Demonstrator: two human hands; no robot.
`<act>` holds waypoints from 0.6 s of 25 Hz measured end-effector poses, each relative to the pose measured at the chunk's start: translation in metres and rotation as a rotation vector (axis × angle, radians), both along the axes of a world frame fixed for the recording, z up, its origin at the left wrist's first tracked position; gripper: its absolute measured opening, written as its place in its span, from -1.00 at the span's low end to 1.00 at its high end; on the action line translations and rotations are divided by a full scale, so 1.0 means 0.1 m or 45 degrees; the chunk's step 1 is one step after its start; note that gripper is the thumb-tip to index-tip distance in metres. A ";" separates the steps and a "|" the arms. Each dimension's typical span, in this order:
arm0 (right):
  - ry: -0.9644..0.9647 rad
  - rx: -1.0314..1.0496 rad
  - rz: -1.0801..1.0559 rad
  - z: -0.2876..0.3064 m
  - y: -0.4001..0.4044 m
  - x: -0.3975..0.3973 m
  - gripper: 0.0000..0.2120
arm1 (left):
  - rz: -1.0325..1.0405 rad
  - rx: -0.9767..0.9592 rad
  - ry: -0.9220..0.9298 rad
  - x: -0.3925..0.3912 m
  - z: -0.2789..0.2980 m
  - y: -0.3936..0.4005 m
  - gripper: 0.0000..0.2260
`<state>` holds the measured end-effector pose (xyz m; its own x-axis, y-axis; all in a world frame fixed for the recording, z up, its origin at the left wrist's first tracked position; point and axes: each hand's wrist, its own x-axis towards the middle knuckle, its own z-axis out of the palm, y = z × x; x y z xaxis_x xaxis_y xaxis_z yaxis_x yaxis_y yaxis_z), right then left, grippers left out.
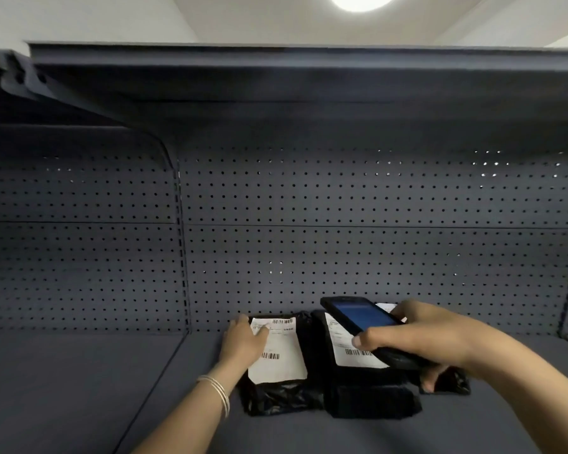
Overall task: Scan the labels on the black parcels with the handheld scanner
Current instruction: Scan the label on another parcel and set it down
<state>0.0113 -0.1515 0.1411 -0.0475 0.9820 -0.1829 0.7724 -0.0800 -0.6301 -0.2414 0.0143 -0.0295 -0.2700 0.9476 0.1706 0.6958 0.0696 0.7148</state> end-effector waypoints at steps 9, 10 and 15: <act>0.018 -0.049 0.003 -0.06 0.27 -0.40 -0.28 | -0.162 -0.037 -0.275 -0.09 -0.09 0.04 -0.70; 0.028 -0.052 0.009 -0.05 0.27 -0.39 -0.29 | -0.177 0.029 -0.333 -0.07 -0.06 0.01 -0.72; 0.068 -0.038 0.066 0.00 0.21 -0.22 -0.19 | -0.220 0.489 -0.484 0.04 0.21 -0.24 -0.72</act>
